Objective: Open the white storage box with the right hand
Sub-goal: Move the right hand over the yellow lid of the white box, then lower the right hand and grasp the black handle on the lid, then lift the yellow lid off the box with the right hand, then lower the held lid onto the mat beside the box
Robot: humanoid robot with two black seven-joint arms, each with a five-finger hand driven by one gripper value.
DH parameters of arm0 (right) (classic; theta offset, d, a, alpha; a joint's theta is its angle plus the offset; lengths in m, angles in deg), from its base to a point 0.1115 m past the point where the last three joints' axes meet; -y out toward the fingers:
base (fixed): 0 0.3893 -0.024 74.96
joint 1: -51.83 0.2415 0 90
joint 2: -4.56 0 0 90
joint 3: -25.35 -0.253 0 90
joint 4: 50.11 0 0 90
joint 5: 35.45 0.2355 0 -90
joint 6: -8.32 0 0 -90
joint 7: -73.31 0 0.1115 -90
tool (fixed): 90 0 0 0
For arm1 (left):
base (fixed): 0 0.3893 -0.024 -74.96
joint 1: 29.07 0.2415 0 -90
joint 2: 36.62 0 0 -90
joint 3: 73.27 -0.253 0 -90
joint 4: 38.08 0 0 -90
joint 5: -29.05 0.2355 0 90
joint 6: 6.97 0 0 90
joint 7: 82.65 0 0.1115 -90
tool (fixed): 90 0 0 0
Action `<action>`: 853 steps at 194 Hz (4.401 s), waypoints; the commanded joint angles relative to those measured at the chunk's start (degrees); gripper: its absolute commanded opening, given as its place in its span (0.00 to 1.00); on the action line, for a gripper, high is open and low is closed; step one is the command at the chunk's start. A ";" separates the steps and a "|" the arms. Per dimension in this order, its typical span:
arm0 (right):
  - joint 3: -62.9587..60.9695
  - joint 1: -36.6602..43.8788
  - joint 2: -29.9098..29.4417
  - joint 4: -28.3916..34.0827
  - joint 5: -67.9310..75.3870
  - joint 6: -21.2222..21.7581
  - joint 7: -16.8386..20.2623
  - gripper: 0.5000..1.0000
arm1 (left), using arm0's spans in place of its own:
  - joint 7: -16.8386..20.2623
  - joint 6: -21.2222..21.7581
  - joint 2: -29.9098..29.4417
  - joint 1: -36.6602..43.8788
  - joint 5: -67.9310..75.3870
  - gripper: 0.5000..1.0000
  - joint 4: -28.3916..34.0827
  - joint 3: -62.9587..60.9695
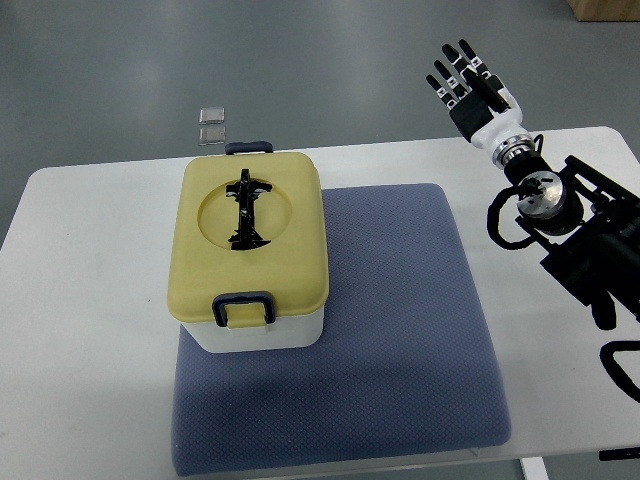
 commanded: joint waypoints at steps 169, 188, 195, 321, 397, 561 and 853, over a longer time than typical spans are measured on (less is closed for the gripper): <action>34.00 30.37 10.57 12.12 -49.83 5.10 -0.17 0.86 | 0.01 -0.22 0.00 0.44 0.09 1.00 -1.84 -0.43; 44.55 39.16 12.60 18.54 -57.74 5.45 -3.77 0.86 | 0.01 -0.22 0.00 0.44 0.09 1.00 -1.84 -0.52; 47.64 42.07 12.86 20.57 -61.09 5.45 -5.54 0.86 | 0.01 -0.22 0.00 0.44 0.09 1.00 -1.93 -0.52; 62.41 50.59 8.03 27.33 -90.00 -7.03 -17.31 0.86 | 0.01 -0.22 0.00 0.62 0.01 1.00 -2.98 -0.61; 62.67 45.15 5.22 25.31 -89.83 -14.15 -16.87 0.85 | 0.01 -0.22 0.00 0.62 0.09 1.00 -2.98 -0.61; 62.67 40.92 -0.67 21.18 -89.65 -20.21 -16.79 0.00 | 0.01 -0.31 0.00 0.62 0.01 1.00 -2.98 -0.61; 66.01 36.89 32.46 27.33 -90.09 -21.18 -19.62 0.00 | 0.01 -0.22 0.00 0.62 0.09 1.00 -2.98 -0.70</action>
